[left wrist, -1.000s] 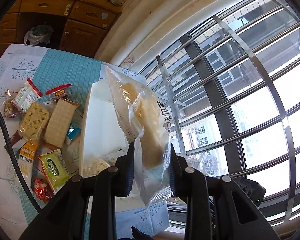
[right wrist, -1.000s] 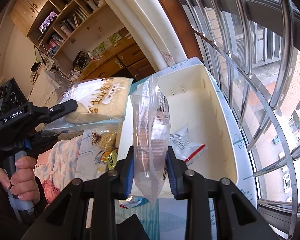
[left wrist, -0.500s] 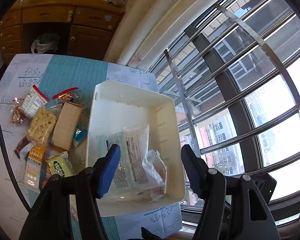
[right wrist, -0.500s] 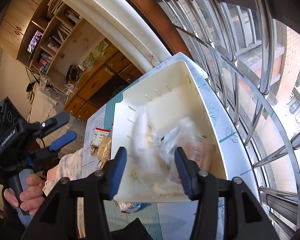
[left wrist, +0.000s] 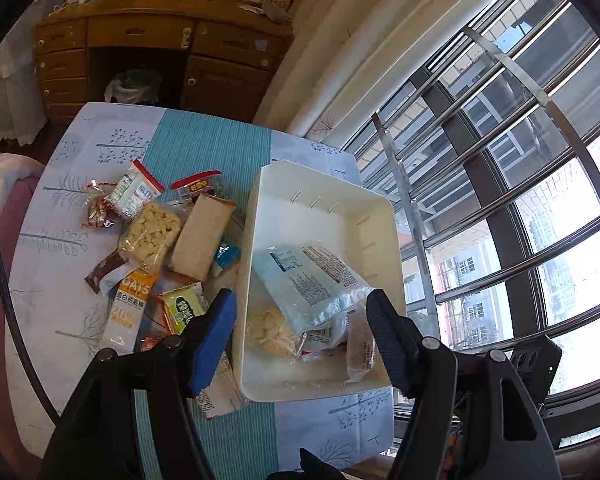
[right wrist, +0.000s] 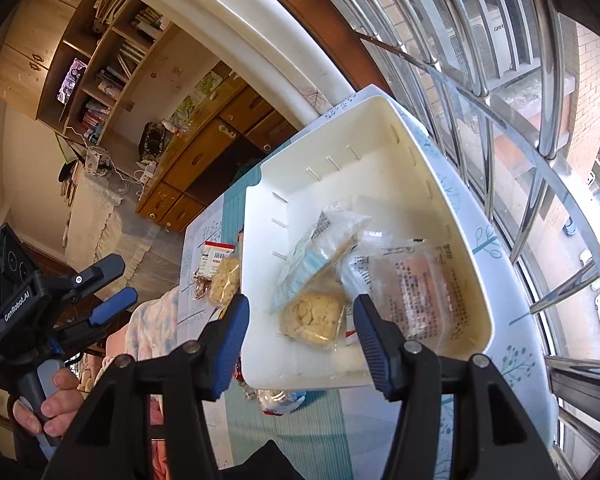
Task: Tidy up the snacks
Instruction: 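Withdraw both tools from the tray toward the remaining snacks, then move the open right gripper toward the long white wrapped bar, then close left gripper on OATS protein stick while right gripper closes on white wrapped bar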
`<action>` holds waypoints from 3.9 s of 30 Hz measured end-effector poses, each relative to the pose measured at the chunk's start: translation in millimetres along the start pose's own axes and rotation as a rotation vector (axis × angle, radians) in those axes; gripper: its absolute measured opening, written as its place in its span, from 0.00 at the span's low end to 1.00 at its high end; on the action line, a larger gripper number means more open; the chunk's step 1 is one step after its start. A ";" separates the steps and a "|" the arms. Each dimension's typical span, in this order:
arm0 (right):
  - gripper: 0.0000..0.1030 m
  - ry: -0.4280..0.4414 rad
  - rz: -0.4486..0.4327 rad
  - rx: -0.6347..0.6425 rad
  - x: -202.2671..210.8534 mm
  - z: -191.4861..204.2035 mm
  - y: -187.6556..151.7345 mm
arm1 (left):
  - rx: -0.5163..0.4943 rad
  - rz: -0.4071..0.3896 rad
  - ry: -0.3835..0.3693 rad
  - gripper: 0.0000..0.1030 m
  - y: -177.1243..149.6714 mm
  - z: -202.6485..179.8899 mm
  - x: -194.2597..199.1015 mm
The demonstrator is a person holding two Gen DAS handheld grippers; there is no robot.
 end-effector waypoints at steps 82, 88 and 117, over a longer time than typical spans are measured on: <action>0.72 -0.497 0.039 0.532 -143.2 80.4 -178.5 | -0.188 0.573 0.179 0.79 -41.9 192.4 -127.1; 0.72 -0.476 0.083 0.568 -160.1 73.9 -175.5 | -0.170 0.576 0.208 0.79 -38.7 192.6 -148.2; 0.61 -0.398 0.072 0.434 -177.9 61.1 -164.0 | -0.164 0.530 0.325 0.61 -29.0 169.6 -211.6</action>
Point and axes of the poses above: each gripper's, at about its wrist camera, not at the fingertips, and x roughly against the way its jaws point, z to its left, y to its top, the point moved 1 cm from there along -x, roughly the way its jaws point, and after that the axes turned 5 degrees about -x, right-handed, at the moved point
